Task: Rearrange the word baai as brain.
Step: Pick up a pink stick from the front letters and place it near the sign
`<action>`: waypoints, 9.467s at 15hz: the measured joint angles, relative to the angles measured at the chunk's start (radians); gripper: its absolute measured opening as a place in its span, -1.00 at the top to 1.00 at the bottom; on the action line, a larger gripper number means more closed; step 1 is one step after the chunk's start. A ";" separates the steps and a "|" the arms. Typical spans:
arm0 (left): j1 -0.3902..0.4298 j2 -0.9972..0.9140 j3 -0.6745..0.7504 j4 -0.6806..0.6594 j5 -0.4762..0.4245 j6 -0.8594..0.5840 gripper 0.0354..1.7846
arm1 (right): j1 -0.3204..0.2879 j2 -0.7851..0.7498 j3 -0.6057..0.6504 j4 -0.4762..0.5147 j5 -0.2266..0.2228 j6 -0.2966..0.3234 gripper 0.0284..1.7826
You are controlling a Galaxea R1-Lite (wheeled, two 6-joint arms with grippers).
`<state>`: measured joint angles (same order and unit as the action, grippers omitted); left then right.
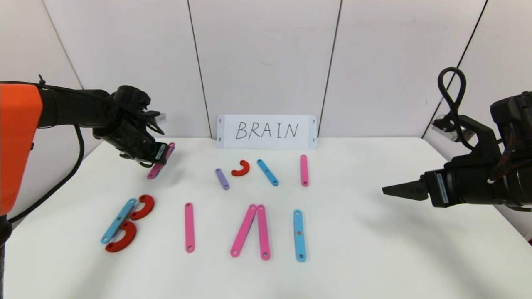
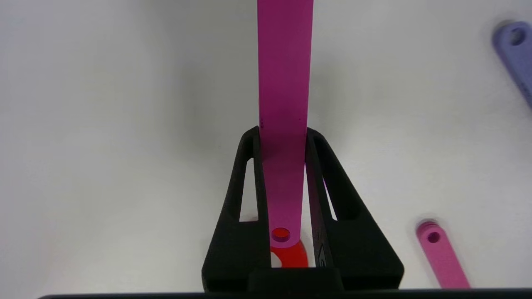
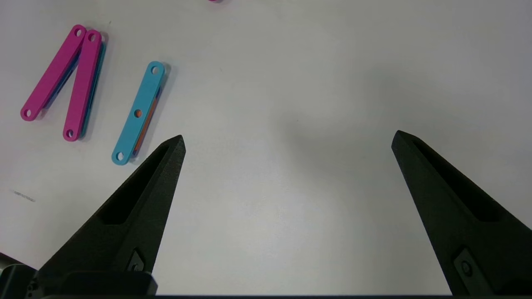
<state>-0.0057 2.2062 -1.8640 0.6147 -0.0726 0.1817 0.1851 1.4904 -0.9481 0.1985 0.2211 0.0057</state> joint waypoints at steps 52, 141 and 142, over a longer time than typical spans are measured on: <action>-0.401 -0.353 0.871 -0.502 0.268 -0.623 -0.96 | 0.035 0.010 0.025 -0.001 -0.008 -0.001 -0.95; -0.542 0.254 -0.114 -0.385 0.285 -0.484 0.73 | 0.025 -0.005 0.055 -0.001 0.004 0.000 -0.95; -0.546 0.256 -0.114 -0.395 0.284 -0.484 0.73 | 0.025 -0.005 0.055 -0.002 0.004 0.000 -0.95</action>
<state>-0.5521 2.4617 -1.9785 0.2198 0.2117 -0.3019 0.2100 1.4851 -0.8928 0.1966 0.2255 0.0053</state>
